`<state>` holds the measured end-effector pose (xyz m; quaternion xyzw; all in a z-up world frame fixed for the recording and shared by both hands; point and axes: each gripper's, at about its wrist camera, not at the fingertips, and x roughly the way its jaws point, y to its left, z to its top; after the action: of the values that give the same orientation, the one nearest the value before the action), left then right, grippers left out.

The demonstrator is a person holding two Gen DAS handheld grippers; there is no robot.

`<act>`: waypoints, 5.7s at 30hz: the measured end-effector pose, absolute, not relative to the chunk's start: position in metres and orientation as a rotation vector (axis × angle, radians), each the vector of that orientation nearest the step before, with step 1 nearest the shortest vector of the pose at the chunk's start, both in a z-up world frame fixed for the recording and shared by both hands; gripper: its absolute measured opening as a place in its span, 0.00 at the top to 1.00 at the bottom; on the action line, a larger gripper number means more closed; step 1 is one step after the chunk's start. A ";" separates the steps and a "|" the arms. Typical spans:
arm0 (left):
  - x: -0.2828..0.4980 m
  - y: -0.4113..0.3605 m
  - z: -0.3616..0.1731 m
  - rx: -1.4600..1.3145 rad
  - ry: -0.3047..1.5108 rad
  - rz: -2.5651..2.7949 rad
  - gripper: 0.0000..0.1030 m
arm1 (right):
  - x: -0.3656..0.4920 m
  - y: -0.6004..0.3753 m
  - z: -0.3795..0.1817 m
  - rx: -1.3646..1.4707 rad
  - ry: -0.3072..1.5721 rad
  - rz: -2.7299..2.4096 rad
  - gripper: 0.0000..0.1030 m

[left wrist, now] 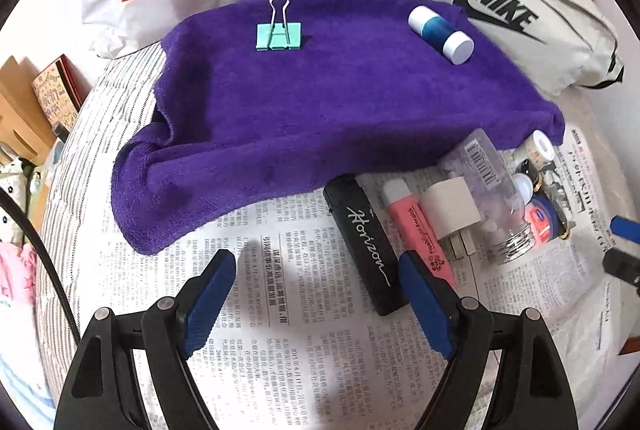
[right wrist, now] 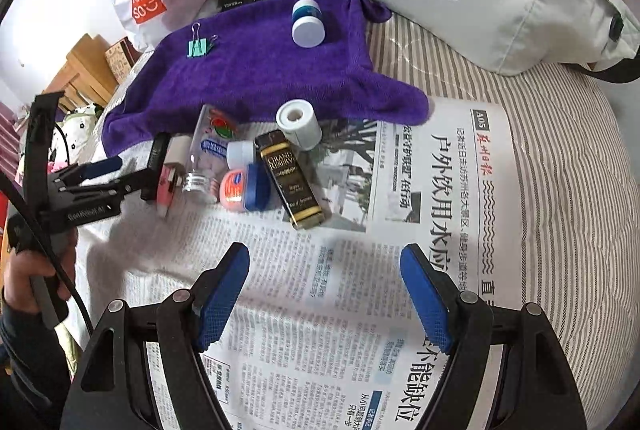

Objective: Organize rigid objects
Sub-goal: 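Grasp the black Horizon stick with the left tool while the right tool grasps the Grand Reserve bottle, then place the black stick on the towel with the left tool while the right tool places the bottle there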

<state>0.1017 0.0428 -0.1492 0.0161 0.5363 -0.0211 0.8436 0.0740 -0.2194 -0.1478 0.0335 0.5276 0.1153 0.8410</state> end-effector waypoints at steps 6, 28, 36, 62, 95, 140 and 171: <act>0.107 0.032 -0.150 0.057 1.142 -0.020 0.20 | 0.078 -0.219 -0.151 0.075 1.121 0.250 0.25; 0.105 0.038 -0.151 0.065 1.050 -0.094 0.80 | 0.080 -0.206 -0.183 -0.066 1.038 0.269 0.11; 0.099 0.036 -0.152 0.063 1.025 -0.093 0.80 | 0.111 -0.196 -0.177 -0.098 1.042 0.315 0.38; 0.100 0.036 -0.150 0.078 1.028 -0.110 0.80 | 0.116 -0.178 -0.178 -0.204 1.094 0.389 0.73; 0.098 0.064 -0.079 -0.001 0.958 -0.131 0.80 | 0.122 -0.194 -0.114 -0.080 0.997 0.447 0.77; 0.247 0.095 -0.150 0.051 1.091 -0.096 0.80 | 0.250 -0.164 -0.169 -0.158 1.103 0.356 0.77; 0.119 0.051 -0.112 -0.027 1.058 -0.160 0.49 | 0.144 -0.197 -0.152 -0.036 1.040 0.324 0.58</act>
<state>0.1190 0.0515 -0.1119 -0.0128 0.5041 -0.0763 0.8601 0.1442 -0.1972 -0.1516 -0.0173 0.4945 0.1543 0.8552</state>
